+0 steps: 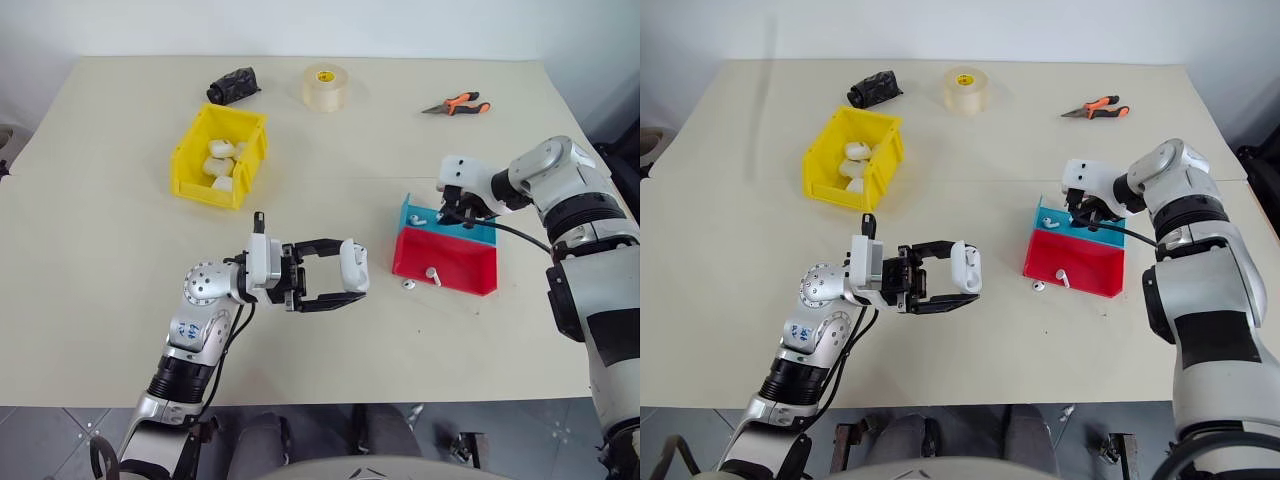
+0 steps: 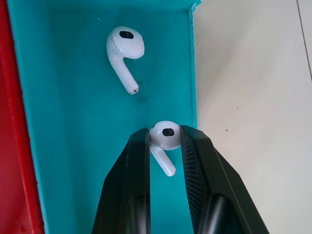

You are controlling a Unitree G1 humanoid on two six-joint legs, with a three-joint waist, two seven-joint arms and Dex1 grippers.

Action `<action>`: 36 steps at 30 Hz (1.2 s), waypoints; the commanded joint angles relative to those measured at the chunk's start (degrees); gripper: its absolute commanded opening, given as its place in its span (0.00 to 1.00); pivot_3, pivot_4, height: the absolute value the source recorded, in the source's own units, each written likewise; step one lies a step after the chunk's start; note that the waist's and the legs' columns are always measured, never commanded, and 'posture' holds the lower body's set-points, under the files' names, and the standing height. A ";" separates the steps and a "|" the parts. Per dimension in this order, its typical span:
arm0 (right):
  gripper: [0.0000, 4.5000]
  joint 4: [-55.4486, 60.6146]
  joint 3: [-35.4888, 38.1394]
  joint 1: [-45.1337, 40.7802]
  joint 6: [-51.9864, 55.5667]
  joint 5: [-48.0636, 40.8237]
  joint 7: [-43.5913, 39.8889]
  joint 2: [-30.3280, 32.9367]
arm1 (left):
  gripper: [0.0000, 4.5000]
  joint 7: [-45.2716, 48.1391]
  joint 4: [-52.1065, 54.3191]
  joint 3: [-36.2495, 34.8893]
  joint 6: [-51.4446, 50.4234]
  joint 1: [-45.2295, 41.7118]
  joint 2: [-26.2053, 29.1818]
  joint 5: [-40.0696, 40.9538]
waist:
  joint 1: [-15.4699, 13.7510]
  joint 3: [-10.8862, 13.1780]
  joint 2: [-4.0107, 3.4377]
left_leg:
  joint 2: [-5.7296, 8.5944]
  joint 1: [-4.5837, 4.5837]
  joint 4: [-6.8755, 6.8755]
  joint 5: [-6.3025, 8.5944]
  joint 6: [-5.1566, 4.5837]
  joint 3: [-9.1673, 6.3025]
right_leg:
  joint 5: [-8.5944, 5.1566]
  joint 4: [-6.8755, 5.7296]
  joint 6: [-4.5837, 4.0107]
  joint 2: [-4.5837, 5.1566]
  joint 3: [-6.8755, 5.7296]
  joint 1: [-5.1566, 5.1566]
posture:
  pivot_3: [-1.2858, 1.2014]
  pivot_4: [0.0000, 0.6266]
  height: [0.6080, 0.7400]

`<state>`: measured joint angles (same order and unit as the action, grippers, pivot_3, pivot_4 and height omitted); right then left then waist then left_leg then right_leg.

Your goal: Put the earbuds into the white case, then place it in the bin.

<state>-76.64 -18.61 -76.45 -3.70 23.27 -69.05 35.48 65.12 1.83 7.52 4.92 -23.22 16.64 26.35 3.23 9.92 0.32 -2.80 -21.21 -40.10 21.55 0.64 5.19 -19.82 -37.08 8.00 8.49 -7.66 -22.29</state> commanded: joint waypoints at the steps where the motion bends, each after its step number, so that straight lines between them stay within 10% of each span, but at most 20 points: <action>1: 0.12 1.05 2.46 0.00 -0.40 -2.04 -0.78 1.86 | 0.62 -0.08 1.85 -0.13 0.22 -0.50 -0.02 0.58 | -0.01 0.00 0.00 | 0.00 0.00 0.00 0.00 0.00 0.00 | 0.00 0.00 0.00 0.00 0.00 0.00 | 0.52 0.24 1.00; 10: 0.12 12.34 14.32 2.93 8.86 -17.81 -21.99 6.44 | 0.62 0.98 0.86 -0.83 -0.41 -1.09 0.79 1.31 | -0.12 0.01 -0.01 | 0.00 -0.02 -0.01 0.00 0.00 0.00 | 0.00 0.01 0.00 0.00 0.02 -0.01 | 0.52 0.24 1.00; 15: 0.12 43.18 20.64 19.02 30.77 -36.70 -23.14 7.04 | 0.62 2.25 -1.35 -1.90 -1.05 -2.20 0.64 2.56 | -0.69 0.01 -0.01 | 0.01 -0.02 -0.07 0.00 0.00 -0.06 | 0.00 0.00 0.00 0.00 -0.02 0.05 | 0.52 0.24 1.00; 24: 0.12 87.25 34.26 45.61 59.93 -67.53 -3.40 -1.58 | 0.62 3.31 -6.00 -2.63 -1.23 -6.19 -0.81 2.37 | -2.33 0.01 0.00 | 0.07 -0.05 -0.16 0.00 0.00 -0.15 | 0.01 -0.01 0.00 0.00 -0.05 0.09 | 0.52 0.24 1.00; 36: 0.12 100.41 37.04 52.40 62.98 -87.36 19.25 -12.21 | 0.62 3.91 -8.94 -2.39 -1.54 -8.82 -2.48 2.25 | -3.12 0.01 0.00 | 0.12 0.00 -0.13 0.00 0.00 -0.11 | 0.01 0.01 0.02 0.00 -0.02 0.10 | 0.52 0.24 1.00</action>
<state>22.05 17.76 -24.29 60.79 -62.04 -50.98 23.45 68.68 -7.66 5.35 3.55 -31.04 14.59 27.75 0.11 9.93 0.32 -2.68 -21.21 -40.23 21.56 0.64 5.08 -19.81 -37.07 8.02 8.48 -7.67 -22.18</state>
